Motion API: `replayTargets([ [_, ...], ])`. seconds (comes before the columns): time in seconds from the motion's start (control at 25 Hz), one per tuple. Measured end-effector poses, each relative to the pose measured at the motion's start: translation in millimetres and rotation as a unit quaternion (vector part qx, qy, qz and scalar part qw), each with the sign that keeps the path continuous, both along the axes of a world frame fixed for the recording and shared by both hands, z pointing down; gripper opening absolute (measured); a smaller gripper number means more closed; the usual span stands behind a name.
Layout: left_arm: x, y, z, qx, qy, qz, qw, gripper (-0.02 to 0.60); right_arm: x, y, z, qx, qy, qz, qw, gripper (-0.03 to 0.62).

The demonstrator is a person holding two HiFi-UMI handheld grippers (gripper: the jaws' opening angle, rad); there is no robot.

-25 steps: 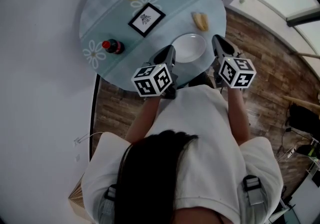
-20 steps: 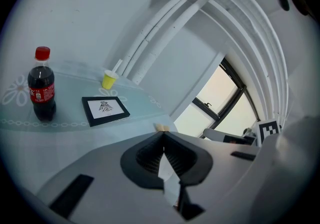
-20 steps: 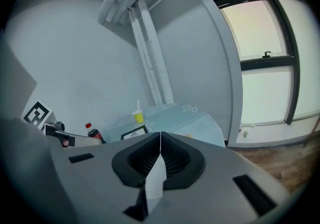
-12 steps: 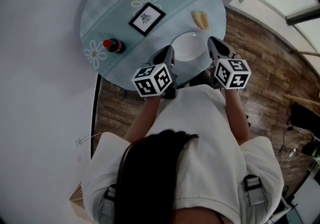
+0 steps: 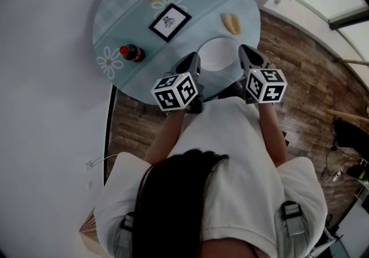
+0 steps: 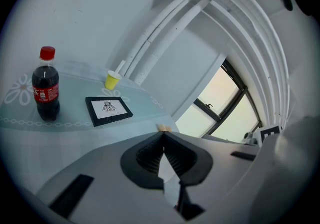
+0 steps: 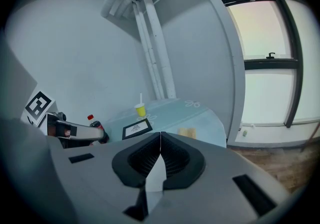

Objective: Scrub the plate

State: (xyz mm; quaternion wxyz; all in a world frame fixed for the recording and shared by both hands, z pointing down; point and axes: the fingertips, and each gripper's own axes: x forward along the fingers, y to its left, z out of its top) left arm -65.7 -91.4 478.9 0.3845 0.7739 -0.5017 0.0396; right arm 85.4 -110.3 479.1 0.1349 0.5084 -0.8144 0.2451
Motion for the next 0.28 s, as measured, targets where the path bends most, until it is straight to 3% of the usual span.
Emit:
replayTargets([
  [0.28, -8.3, -1.3, 1.4, -0.005, 0.0, -0.011, 0.9999, 0.009, -5.3, -0.5, 2.8, -0.006, 0.008, -0.009, 1.0, 0.035],
])
